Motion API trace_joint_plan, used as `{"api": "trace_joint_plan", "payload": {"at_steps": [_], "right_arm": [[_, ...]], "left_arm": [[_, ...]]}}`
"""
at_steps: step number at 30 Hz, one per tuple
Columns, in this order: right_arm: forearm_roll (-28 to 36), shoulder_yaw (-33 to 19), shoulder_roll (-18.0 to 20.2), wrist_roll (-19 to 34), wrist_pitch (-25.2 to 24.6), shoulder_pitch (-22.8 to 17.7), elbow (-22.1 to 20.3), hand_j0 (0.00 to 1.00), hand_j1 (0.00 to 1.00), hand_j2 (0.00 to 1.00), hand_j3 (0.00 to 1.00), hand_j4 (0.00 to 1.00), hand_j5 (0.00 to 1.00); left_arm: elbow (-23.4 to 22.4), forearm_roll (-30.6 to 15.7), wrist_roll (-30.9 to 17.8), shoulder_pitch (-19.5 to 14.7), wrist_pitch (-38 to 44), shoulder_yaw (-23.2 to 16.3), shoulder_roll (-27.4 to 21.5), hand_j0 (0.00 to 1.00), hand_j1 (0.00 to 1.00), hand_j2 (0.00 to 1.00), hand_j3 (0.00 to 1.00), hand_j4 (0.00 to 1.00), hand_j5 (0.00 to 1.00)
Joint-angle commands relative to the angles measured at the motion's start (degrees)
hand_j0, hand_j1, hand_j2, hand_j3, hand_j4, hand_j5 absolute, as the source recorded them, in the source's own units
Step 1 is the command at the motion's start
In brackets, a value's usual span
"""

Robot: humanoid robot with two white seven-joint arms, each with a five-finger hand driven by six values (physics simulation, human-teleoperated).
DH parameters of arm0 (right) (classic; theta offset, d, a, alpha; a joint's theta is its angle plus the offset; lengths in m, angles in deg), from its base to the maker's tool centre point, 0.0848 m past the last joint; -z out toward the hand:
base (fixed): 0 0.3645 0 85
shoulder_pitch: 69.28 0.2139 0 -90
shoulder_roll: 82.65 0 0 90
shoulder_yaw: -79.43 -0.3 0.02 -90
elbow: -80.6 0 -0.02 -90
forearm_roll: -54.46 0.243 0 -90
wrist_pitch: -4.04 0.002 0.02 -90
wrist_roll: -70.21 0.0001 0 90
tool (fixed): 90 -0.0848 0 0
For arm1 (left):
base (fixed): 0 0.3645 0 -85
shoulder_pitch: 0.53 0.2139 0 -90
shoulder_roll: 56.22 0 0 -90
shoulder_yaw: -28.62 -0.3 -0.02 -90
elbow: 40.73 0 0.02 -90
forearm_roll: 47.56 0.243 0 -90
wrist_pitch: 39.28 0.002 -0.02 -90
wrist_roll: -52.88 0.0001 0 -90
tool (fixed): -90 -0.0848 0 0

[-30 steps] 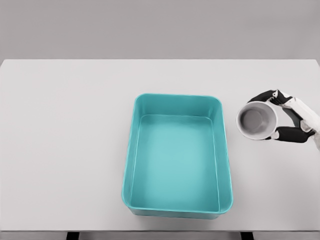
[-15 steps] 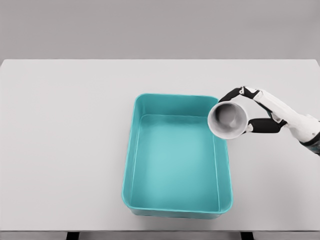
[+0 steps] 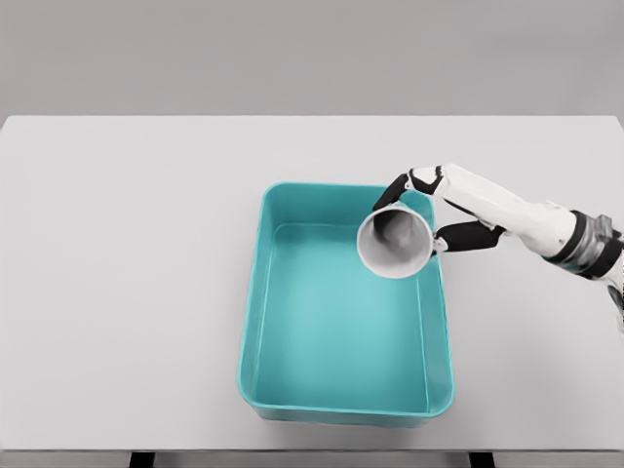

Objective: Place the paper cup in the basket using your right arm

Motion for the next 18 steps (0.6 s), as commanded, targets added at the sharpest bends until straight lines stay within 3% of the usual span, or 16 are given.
{"api": "trace_joint_plan", "payload": {"at_steps": [1, 12, 13, 15, 16, 18], "right_arm": [[-0.4, 2.2, 0.0, 0.0, -0.2, 0.0, 0.0, 0.48, 0.48, 0.48, 0.48, 0.48, 0.48], [-4.1, 6.0, 0.0, 0.0, -0.2, 3.6, -0.4, 0.5, 0.5, 0.5, 0.5, 0.5, 0.5], [-4.5, 6.4, 0.0, 0.0, -0.2, 3.7, -0.4, 0.54, 0.54, 0.54, 0.54, 0.54, 0.54], [-4.6, 6.5, 0.0, 0.0, -0.2, 3.8, -0.4, 0.76, 0.76, 0.76, 0.76, 0.76, 0.76], [-4.6, 6.5, 0.0, 0.0, -0.2, 3.8, -0.4, 0.94, 0.94, 0.94, 0.94, 0.94, 0.94], [-4.7, 6.5, 0.1, 0.0, -0.2, 3.8, -0.6, 0.95, 0.95, 0.95, 0.95, 0.95, 0.95]], "left_arm": [[0.0, 0.0, 0.0, 0.0, 0.0, 0.0, 0.0, 1.0, 1.0, 1.0, 1.0, 1.0, 1.0], [0.0, 0.0, 0.0, 0.0, 0.0, 0.0, 0.0, 1.0, 1.0, 1.0, 1.0, 1.0, 1.0], [0.0, 0.0, 0.0, 0.0, 0.0, 0.0, 0.0, 1.0, 1.0, 1.0, 1.0, 1.0, 1.0], [0.0, 0.0, 0.0, 0.0, 0.0, 0.0, 0.0, 1.0, 1.0, 1.0, 1.0, 1.0, 1.0], [0.0, 0.0, 0.0, 0.0, 0.0, 0.0, 0.0, 1.0, 1.0, 1.0, 1.0, 1.0, 1.0], [0.0, 0.0, 0.0, 0.0, 0.0, 0.0, 0.0, 1.0, 1.0, 1.0, 1.0, 1.0, 1.0]]}}
